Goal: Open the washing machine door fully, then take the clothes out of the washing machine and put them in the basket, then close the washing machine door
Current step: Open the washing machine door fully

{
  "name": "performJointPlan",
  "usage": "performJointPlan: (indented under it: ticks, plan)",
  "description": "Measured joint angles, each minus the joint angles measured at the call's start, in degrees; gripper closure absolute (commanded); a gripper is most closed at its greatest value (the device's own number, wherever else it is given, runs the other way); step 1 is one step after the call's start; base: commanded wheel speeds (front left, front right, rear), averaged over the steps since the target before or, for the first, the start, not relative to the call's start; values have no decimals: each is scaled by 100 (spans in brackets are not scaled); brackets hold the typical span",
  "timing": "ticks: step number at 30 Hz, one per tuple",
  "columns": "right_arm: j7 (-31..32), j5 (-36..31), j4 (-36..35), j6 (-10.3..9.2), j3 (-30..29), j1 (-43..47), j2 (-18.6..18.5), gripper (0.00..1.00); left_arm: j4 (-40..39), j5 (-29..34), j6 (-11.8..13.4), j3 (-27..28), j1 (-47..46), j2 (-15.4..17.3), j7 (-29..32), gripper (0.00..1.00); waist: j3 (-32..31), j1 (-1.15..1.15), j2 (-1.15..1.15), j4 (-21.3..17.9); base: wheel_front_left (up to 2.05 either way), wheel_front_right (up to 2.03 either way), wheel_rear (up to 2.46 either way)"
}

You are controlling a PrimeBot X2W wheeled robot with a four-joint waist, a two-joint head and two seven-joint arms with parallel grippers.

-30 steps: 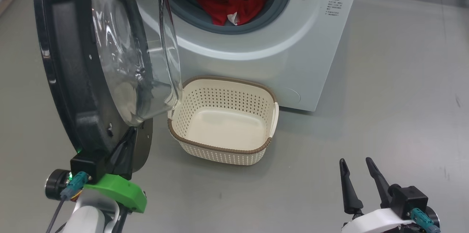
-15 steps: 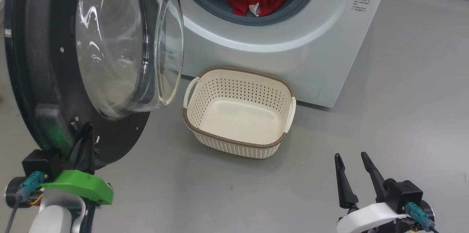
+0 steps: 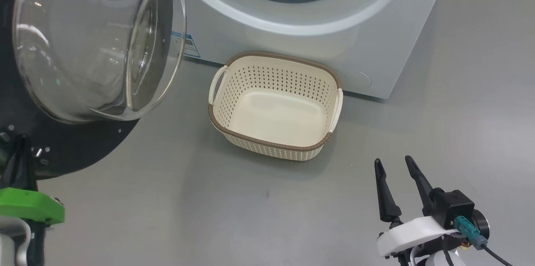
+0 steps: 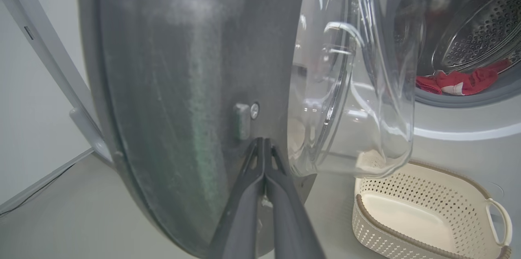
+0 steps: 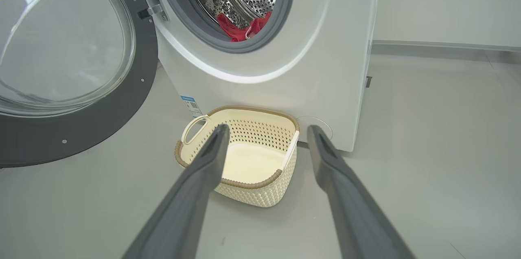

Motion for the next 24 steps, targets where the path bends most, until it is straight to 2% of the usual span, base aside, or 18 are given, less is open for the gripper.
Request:
performJointPlan:
  ticks: [18,24]
  plan:
    - [0,-394,19,-192,59,-562,-30,0,837,-449,-111,649,-669,656,-76,100,957,0,0,-82,0,0,0]
    - [0,-521,30,-198,59,-740,-66,0,1205,-617,-159,781,-956,822,-93,100,1243,0,0,-96,0,0,0]
